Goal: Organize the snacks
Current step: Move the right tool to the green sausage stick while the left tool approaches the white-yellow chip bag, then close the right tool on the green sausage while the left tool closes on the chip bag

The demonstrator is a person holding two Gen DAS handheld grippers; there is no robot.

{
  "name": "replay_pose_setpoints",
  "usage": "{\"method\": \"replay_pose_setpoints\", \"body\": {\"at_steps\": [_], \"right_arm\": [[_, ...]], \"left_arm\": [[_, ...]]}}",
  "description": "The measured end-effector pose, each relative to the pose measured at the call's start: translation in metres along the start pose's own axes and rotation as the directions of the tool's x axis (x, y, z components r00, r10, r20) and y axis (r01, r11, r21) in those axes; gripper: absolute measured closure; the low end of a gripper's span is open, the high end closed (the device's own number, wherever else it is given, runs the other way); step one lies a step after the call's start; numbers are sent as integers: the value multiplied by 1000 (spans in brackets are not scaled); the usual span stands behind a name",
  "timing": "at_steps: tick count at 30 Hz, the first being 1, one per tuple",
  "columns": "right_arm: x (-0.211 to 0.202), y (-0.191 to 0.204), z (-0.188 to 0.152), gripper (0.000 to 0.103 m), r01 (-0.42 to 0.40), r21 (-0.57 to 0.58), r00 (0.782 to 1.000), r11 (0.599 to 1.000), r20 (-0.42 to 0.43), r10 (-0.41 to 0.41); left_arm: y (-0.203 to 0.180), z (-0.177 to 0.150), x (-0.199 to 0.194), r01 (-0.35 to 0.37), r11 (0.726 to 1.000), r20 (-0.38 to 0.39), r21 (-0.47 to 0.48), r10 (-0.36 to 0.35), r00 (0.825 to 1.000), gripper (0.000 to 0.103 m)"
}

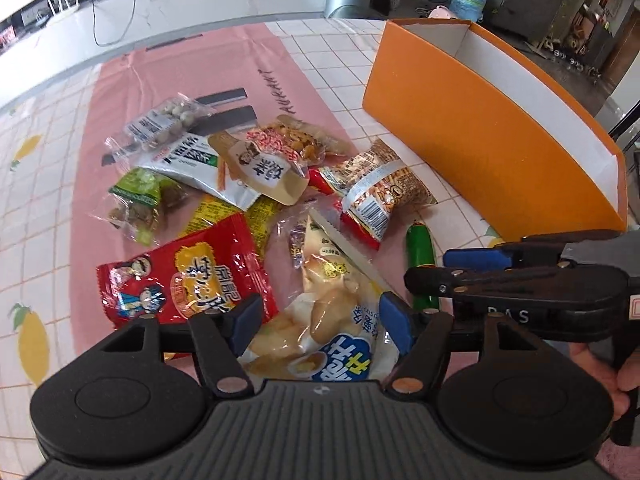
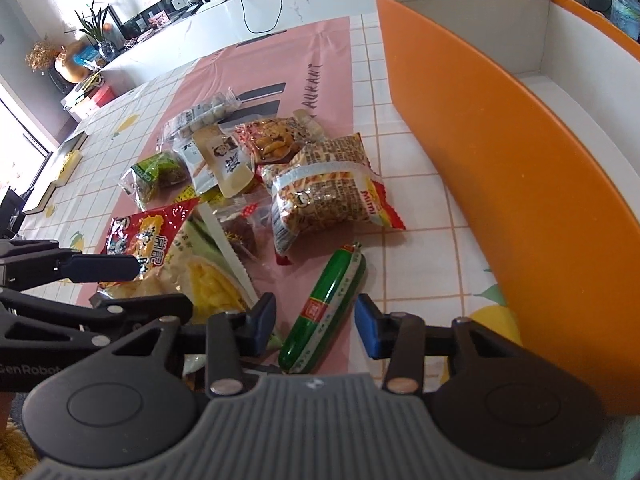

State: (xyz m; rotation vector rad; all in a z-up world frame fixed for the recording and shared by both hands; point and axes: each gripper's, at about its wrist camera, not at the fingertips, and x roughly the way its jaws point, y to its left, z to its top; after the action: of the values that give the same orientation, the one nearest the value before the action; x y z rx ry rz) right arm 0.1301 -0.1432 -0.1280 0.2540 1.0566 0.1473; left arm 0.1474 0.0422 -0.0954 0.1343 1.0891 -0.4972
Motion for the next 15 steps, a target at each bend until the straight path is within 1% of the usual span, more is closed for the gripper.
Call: {"method": "replay_pose_setpoints", "body": {"at_steps": [3, 7, 8, 10, 13, 14, 15], "right_arm": [[5, -3, 1, 68, -8, 6, 1000, 1000, -17, 8], [11, -6, -1, 72, -12, 10, 999, 1000, -34, 12], [12, -6, -1, 73, -15, 10, 999, 1000, -34, 15], [13, -4, -1, 78, -8, -9, 999, 1000, -31, 8], [13, -2, -2, 79, -1, -24, 1000, 1000, -31, 0], [14, -2, -1, 80, -1, -24, 1000, 1000, -31, 0], [14, -2, -1, 80, -1, -19, 999, 1000, -33, 0]], "left_arm": [[1, 0, 8, -1, 1000, -20, -11, 1, 1000, 23], [4, -1, 11, 27, 998, -20, -48, -28, 999, 24], [4, -1, 12, 29, 998, -20, -52, -30, 999, 27], [4, -2, 13, 33, 997, -27, -64, -35, 999, 31], [4, -2, 14, 24, 995, -33, -93, -28, 999, 36], [5, -2, 15, 26, 994, -33, -103, -30, 999, 40], [5, -3, 14, 29, 992, -31, -120, -33, 999, 42]]}}
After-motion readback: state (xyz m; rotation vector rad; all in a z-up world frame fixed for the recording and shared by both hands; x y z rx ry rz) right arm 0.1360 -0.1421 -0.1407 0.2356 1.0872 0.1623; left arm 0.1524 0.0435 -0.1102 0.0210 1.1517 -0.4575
